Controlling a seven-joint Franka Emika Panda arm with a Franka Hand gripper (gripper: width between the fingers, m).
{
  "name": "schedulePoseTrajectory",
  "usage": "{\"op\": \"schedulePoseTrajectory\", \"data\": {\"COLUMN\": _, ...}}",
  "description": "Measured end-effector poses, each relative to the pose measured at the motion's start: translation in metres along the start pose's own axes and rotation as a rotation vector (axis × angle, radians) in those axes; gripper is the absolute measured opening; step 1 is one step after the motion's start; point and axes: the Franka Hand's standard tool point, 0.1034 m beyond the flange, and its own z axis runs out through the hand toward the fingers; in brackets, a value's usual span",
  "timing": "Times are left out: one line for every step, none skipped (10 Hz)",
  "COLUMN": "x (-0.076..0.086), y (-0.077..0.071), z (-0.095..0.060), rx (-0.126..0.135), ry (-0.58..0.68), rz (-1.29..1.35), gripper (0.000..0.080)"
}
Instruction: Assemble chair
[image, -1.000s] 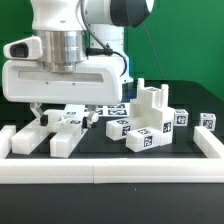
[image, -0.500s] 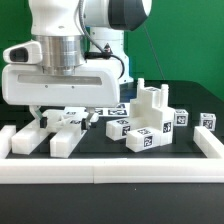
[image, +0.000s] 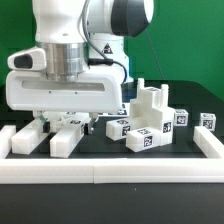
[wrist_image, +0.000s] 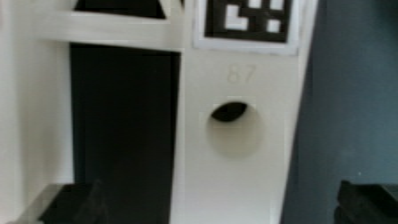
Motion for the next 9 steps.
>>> {"op": "schedulePoseTrajectory", "data": {"x": -0.0016, "y": -0.0011, "z": 0.0046, "rx": -0.002, "ry": -0.005, "rz": -0.003, "gripper": 0.0649}}
{"op": "schedulePoseTrajectory", "data": {"x": -0.0018, "y": -0.0004, "z": 0.0088, "rx": -0.007, "ry": -0.001, "rz": -0.004, "gripper": 0.0649}}
{"op": "schedulePoseTrajectory", "data": {"x": -0.0029, "y": -0.0019, "z": 0.0120, "rx": -0.009, "ry": 0.000, "rz": -0.005, "gripper": 0.0649}}
{"op": "schedulePoseTrajectory", "data": {"x": -0.0028, "y": -0.0048, "z": 0.0132, "rx": -0.010, "ry": 0.002, "rz": -0.010, "gripper": 0.0649}}
{"op": "schedulePoseTrajectory", "data": {"x": -0.0031, "y": -0.0051, "z": 0.0138, "rx": -0.010, "ry": 0.001, "rz": -0.010, "gripper": 0.0649}}
{"op": "schedulePoseTrajectory", "data": {"x": -0.0033, "y": -0.0051, "z": 0.0140, "rx": -0.010, "ry": 0.001, "rz": -0.010, "gripper": 0.0649}}
{"op": "schedulePoseTrajectory", "data": {"x": -0.0034, "y": -0.0043, "z": 0.0140, "rx": -0.010, "ry": 0.000, "rz": -0.010, "gripper": 0.0649}}
{"op": "schedulePoseTrajectory", "data": {"x": -0.0035, "y": -0.0029, "z": 0.0139, "rx": -0.011, "ry": 0.000, "rz": -0.009, "gripper": 0.0541}}
{"op": "schedulePoseTrajectory", "data": {"x": -0.0035, "y": -0.0022, "z": 0.0139, "rx": -0.011, "ry": 0.000, "rz": -0.008, "gripper": 0.0541}}
